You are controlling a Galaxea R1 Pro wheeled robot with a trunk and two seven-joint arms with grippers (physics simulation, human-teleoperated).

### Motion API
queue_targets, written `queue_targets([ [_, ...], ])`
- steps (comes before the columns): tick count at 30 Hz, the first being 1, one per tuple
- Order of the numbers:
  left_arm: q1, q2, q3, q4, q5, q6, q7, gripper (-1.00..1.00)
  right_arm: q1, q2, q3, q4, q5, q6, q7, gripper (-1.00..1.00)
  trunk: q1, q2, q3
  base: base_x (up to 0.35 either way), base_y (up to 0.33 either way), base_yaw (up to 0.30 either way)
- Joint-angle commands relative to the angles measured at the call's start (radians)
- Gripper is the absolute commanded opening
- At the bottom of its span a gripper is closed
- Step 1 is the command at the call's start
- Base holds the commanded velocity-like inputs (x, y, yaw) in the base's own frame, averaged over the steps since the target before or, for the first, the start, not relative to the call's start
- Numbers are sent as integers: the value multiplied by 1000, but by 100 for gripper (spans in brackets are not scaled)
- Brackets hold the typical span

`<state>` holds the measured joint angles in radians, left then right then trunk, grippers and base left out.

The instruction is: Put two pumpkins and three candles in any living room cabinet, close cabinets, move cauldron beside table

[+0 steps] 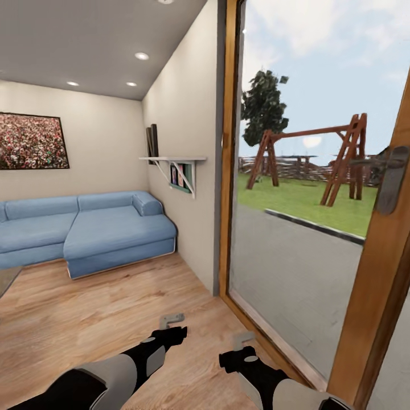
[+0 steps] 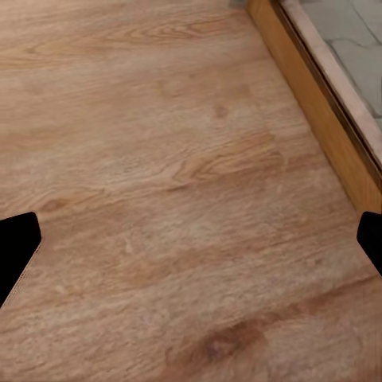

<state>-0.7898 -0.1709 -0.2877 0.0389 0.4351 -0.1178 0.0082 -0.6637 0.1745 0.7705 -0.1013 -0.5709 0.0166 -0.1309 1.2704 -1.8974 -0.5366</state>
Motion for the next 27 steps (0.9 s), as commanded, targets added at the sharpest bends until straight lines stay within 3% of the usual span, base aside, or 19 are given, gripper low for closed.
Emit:
queue_targets([
  [1, -2, -1, -8, 4, 7, -6, 1, 100, -1, 0, 7, 0, -6, 2, -5, 100, 0, -1, -1, 1, -1, 278],
  [27, -2, -1, -8, 4, 7, -6, 1, 100, 0, 0, 7, 0, -6, 2, -5, 100, 0, -1, -2, 0, 0, 280],
])
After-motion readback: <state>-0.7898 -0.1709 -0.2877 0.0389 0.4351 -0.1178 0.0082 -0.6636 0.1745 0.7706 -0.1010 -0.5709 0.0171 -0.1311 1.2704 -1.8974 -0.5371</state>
